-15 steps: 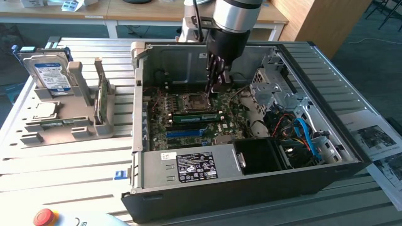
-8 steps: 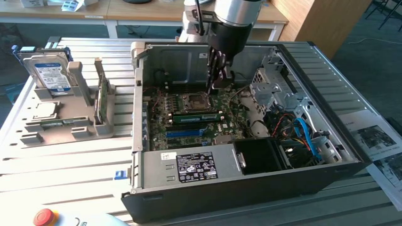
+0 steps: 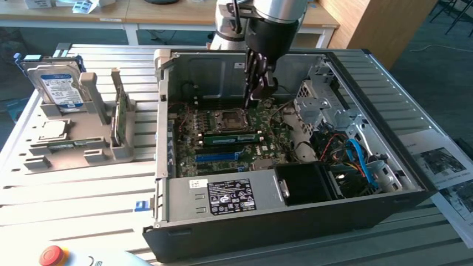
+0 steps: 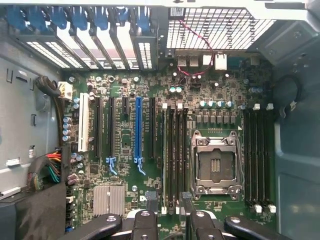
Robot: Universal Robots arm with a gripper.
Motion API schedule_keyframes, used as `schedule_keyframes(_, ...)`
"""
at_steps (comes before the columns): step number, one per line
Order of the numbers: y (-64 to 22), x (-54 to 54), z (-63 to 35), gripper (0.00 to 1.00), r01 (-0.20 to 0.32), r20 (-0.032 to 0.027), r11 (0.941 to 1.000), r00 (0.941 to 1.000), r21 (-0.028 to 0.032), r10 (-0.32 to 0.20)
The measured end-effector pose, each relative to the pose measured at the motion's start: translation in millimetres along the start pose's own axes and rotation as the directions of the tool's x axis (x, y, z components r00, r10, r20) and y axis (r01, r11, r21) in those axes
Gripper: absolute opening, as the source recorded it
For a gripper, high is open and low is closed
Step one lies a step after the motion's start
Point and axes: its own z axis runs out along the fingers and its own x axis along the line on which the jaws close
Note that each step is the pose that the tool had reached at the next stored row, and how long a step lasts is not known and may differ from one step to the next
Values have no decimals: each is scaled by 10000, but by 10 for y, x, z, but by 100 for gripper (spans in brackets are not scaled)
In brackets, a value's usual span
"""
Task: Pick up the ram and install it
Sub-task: 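Insert the ram into the slot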
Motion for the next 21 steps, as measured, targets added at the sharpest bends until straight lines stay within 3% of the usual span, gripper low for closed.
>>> schedule_keyframes(17,16,0,-235,31,0,-4,10000,10000,0,0)
schedule_keyframes(21,17,0,-245,31,0,-1,10000,10000,1,0)
